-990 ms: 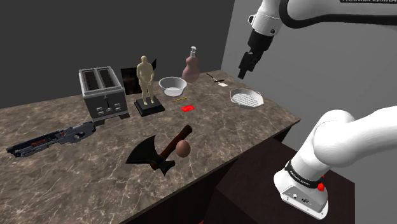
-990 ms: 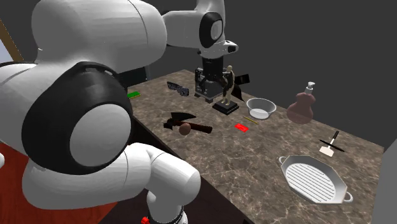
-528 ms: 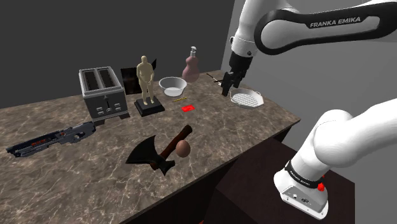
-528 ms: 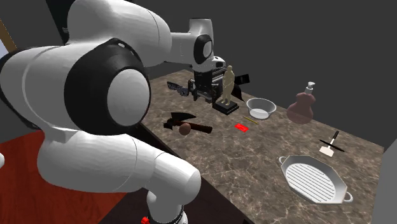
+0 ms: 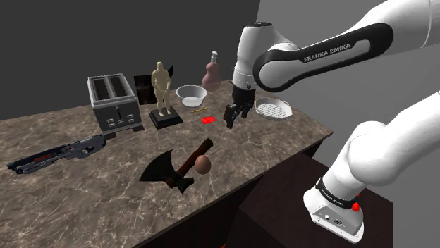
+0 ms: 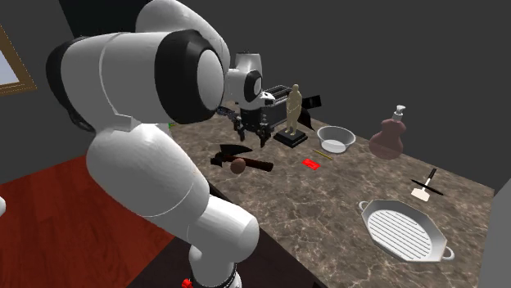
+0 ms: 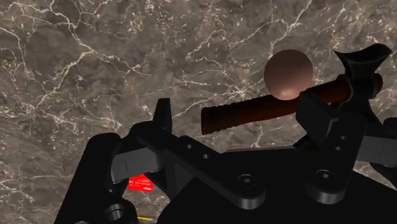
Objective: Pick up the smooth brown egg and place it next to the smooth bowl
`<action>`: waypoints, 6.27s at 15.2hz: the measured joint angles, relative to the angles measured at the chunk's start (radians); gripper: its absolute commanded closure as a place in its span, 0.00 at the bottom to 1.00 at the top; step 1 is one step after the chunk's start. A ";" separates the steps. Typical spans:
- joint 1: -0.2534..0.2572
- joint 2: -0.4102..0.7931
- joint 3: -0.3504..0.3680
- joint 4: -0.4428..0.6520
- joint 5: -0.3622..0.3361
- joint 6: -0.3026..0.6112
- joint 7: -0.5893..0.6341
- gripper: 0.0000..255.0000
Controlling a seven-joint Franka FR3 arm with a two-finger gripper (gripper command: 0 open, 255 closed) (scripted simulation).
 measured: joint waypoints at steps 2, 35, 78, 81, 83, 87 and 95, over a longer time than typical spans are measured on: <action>0.004 0.066 0.025 0.008 0.000 0.046 0.040 0.00; 0.083 0.672 0.101 0.181 -0.173 0.378 0.397 1.00; -0.044 0.420 0.045 0.329 -0.056 -0.009 0.128 1.00; -0.080 0.463 0.011 0.377 -0.072 -0.016 0.067 1.00; -0.102 0.496 -0.010 0.419 -0.082 -0.025 0.029 1.00; -0.148 0.548 -0.048 0.495 -0.093 -0.049 -0.050 1.00; -0.230 0.701 -0.111 0.712 -0.111 -0.112 -0.192 1.00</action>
